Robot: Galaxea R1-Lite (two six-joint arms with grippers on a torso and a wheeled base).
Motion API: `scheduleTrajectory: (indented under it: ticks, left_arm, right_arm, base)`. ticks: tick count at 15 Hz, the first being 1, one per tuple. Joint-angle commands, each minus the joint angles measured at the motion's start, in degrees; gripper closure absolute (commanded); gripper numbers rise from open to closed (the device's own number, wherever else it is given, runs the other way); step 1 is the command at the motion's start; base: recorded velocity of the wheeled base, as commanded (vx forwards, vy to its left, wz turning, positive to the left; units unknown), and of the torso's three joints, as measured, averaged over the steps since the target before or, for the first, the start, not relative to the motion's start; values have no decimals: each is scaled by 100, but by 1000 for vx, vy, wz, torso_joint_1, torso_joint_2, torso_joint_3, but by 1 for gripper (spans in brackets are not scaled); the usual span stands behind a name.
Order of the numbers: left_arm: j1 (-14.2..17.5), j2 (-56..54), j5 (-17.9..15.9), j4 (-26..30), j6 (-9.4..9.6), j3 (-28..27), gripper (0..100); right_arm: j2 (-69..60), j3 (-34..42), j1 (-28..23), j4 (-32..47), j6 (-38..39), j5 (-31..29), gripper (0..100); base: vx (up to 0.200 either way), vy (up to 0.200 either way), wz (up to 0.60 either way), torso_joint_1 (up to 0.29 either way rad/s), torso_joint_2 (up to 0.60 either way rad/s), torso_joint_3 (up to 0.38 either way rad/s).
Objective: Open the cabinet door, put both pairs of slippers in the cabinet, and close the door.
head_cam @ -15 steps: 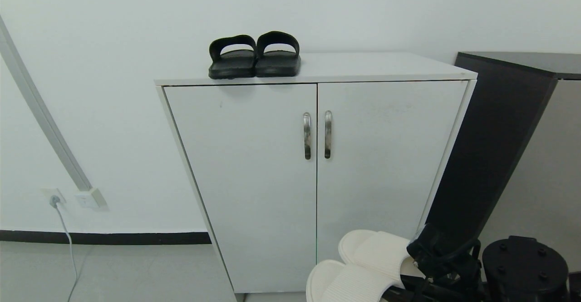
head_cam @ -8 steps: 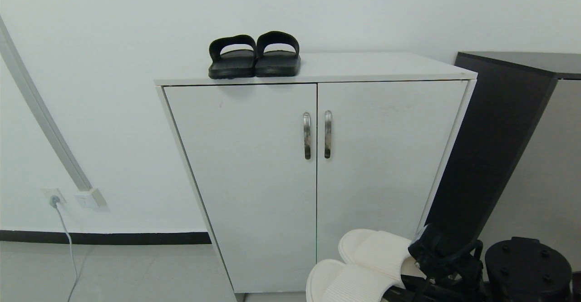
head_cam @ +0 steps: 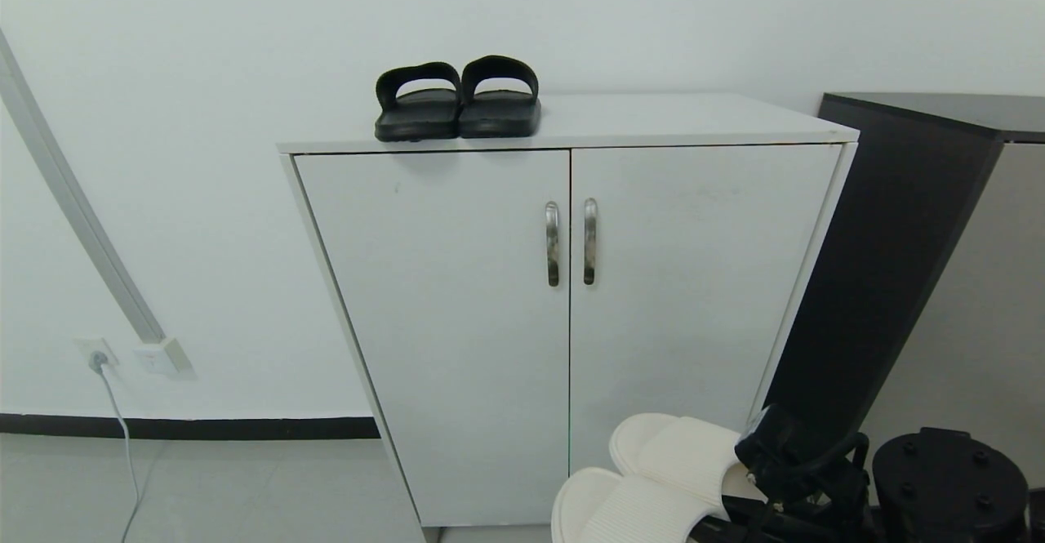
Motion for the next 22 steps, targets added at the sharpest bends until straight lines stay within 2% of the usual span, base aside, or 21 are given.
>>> scheduleTrajectory:
  ticks: [1, 2, 3, 4, 6, 7, 8, 9, 11, 13, 14, 16, 19, 20, 22]
  left_arm:
    - [-114, 969, -148, 151, -857, -1378, 0]
    - [-246, 1681, -377, 168, -830, -1528, 0]
    - [-299, 1935, -473, 133, -787, -1545, 0]
    - [-422, 2885, -764, -350, -681, -1581, 0]
    - [-615, 3983, -1405, -1572, -663, -1616, 0]
    - [-633, 4203, -1519, -1827, -655, -1616, 0]
    - [-659, 4695, -1695, -2328, -576, -1660, 0]
    - [-756, 5012, -1757, -2583, -488, -1721, 0]
    - [-1512, 6093, -1730, -3119, -444, -2196, 0]
    - [-2013, 6743, -1713, -3154, -461, -2855, 0]
    - [-2101, 6875, -1695, -3154, -461, -3022, 0]
    - [-2540, 7552, -1660, -3163, -470, -3883, 0]
    - [-3076, 8228, -1686, -3215, -488, -4516, 0]
    - [-3243, 8474, -1695, -3330, -514, -4639, 0]
    - [-3507, 8844, -1836, -3690, -743, -4850, 0]
  right_arm:
    - [17, 1, -4, -3, 3, 9, 100]
    - [61, -17, 5, -20, -6, 0, 100]
    - [70, -17, 5, -47, -6, 0, 100]
    - [70, 1, 5, -91, -6, 0, 100]
    - [70, 18, 13, -99, -6, -17, 100]
    - [70, 18, 13, -99, -6, -17, 100]
    - [70, 18, 22, -91, -6, -17, 100]
    - [70, 18, 40, -99, -6, -17, 100]
    - [61, 9, 66, -99, -14, -44, 100]
    - [61, 9, 75, -99, -14, -44, 100]
    - [61, 9, 75, -99, -6, -44, 100]
    - [52, 9, 75, -99, -6, -53, 100]
    - [61, 9, 75, -99, -6, -53, 100]
    - [70, 18, 75, -99, -6, -44, 100]
    - [61, 18, 75, -99, -6, -53, 100]
  base:
    - [0, 0, 0, 0, 0, 0]
    - [0, 0, 0, 0, 0, 0]
    - [0, 0, 0, 0, 0, 0]
    - [0, 0, 0, 0, 0, 0]
    - [0, 0, 0, 0, 0, 0]
    - [0, 0, 0, -22, 129, 144]
    - [0, 0, 0, -12, 76, 90]
    - [0, 0, 0, -7, 41, 56]
    - [0, 0, 0, 0, 0, 0]
    - [0, 0, 0, 0, 0, 0]
    - [0, 0, 0, 0, 0, 0]
    - [0, 0, 0, 0, 0, 0]
    - [0, 0, 0, 0, 0, 0]
    - [0, 0, 0, 0, 0, 0]
    - [0, 0, 0, 0, 0, 0]
